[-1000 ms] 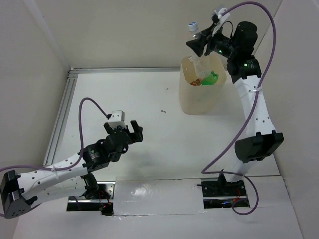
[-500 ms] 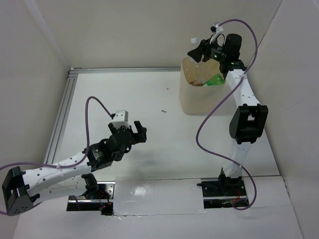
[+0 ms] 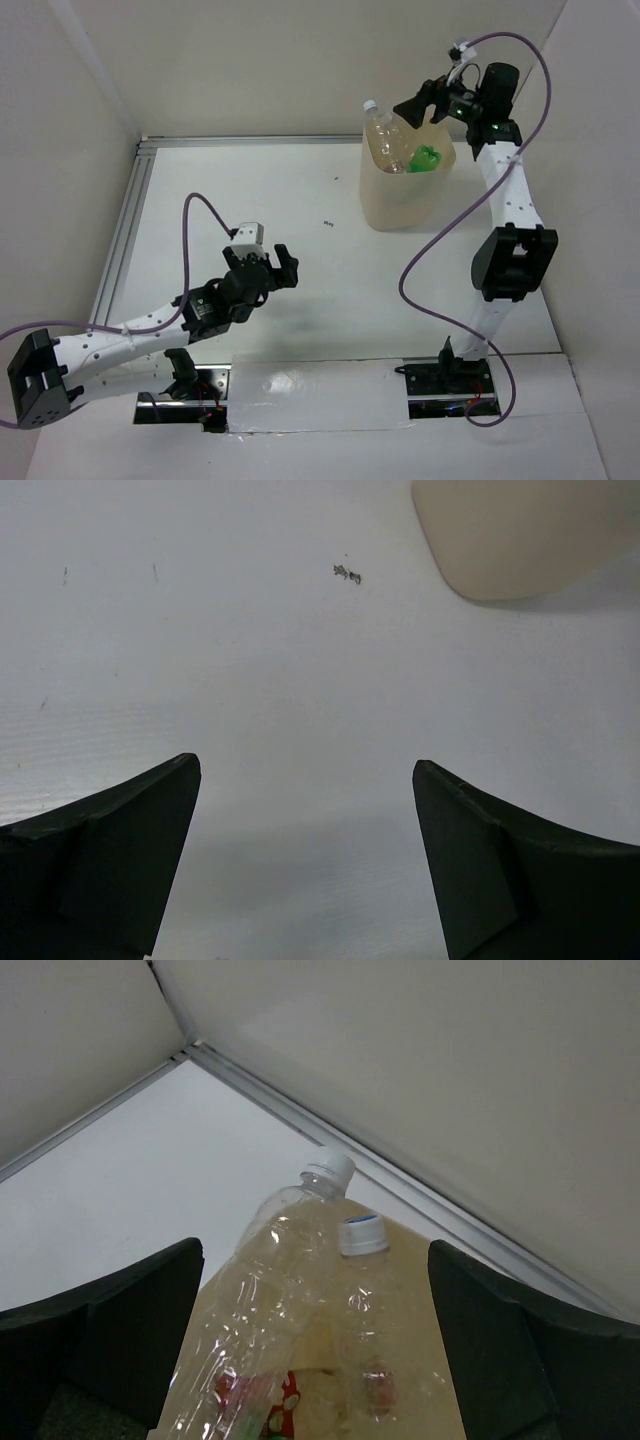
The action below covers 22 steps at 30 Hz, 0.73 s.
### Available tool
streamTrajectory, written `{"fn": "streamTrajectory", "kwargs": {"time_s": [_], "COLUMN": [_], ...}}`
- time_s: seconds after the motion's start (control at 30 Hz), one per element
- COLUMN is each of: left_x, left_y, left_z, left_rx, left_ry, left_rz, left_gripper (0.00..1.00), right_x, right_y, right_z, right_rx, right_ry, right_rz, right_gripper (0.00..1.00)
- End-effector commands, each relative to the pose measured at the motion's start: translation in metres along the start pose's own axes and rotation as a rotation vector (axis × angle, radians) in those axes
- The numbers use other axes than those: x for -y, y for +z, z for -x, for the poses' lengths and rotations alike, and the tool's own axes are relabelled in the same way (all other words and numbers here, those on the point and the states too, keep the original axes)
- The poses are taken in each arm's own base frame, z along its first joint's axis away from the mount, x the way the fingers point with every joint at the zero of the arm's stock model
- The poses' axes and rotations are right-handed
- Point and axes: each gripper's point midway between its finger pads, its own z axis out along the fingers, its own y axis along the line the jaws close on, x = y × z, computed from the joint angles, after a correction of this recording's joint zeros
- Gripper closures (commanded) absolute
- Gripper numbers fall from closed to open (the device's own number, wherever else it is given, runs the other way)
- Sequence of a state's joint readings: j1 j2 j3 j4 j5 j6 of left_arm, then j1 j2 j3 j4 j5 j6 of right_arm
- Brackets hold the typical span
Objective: Put the plastic bottles in the bin
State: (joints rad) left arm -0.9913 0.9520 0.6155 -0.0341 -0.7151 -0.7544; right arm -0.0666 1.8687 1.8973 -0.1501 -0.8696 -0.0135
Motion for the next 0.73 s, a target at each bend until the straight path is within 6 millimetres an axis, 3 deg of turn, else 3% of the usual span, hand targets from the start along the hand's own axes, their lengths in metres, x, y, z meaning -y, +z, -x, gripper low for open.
{"fn": "streamTrajectory", "kwargs": {"time_s": [0.0, 0.07, 0.13, 0.23, 0.3, 0.37, 0.4, 0.43, 0.47, 0.5, 0.53, 0.57, 0.6, 0.63, 0.67, 0.7], "left_x": [0.027, 0.030, 0.035, 0.036, 0.029, 0.034, 0.037, 0.035, 0.035, 0.036, 0.034, 0.031, 0.029, 0.027, 0.025, 0.025], "left_y": [0.004, 0.006, 0.005, 0.006, 0.009, 0.008, 0.010, 0.011, 0.014, 0.017, 0.018, 0.020, 0.023, 0.024, 0.028, 0.031], "left_z": [0.019, 0.021, 0.026, 0.032, 0.034, 0.043, 0.036, 0.046, 0.044, 0.045, 0.051, 0.049, 0.056, 0.061, 0.063, 0.068], "left_rx": [0.041, 0.045, 0.053, 0.064, 0.046, 0.027, -0.021, -0.015, -0.033, -0.037, -0.034, -0.041, -0.035, -0.028, -0.028, -0.025], "left_ry": [-0.017, -0.010, -0.001, 0.008, -0.002, -0.013, 0.018, 0.022, 0.040, 0.050, 0.067, 0.082, 0.098, 0.101, 0.105, 0.108], "left_rz": [-0.068, -0.071, -0.087, -0.095, -0.070, -0.098, -0.127, -0.126, -0.126, -0.129, -0.130, -0.126, -0.129, -0.131, -0.132, -0.135], "left_gripper": [0.00, 0.00, 0.00, 0.00, 0.00, 0.00, 0.00, 0.00, 0.00, 0.00, 0.00, 0.00, 0.00, 0.00, 0.00, 0.00], "right_x": [-0.033, -0.038, -0.043, -0.034, -0.016, -0.018, -0.013, -0.022, -0.024, -0.017, -0.037, -0.040, -0.043, -0.061, -0.064, -0.069], "right_y": [-0.032, -0.035, -0.047, -0.070, -0.083, -0.096, -0.102, -0.110, -0.116, -0.128, -0.142, -0.148, -0.158, -0.172, -0.176, -0.183], "right_z": [0.048, 0.042, 0.057, 0.076, 0.073, 0.048, 0.035, 0.028, -0.011, -0.024, -0.022, -0.058, -0.068, -0.061, -0.094, -0.104], "right_rx": [0.069, 0.056, 0.083, 0.108, 0.065, -0.029, -0.070, -0.097, -0.188, -0.216, -0.201, -0.256, -0.262, -0.221, -0.265, -0.273], "right_ry": [-0.120, -0.119, -0.150, -0.170, -0.108, -0.010, 0.026, 0.030, 0.102, 0.109, 0.110, 0.134, 0.119, 0.077, 0.100, 0.103], "right_rz": [0.019, 0.031, 0.011, -0.097, -0.242, -0.300, -0.359, -0.380, -0.412, -0.501, -0.515, -0.528, -0.555, -0.557, -0.568, -0.581], "right_gripper": [0.00, 0.00, 0.00, 0.00, 0.00, 0.00, 0.00, 0.00, 0.00, 0.00, 0.00, 0.00, 0.00, 0.00, 0.00, 0.00]}}
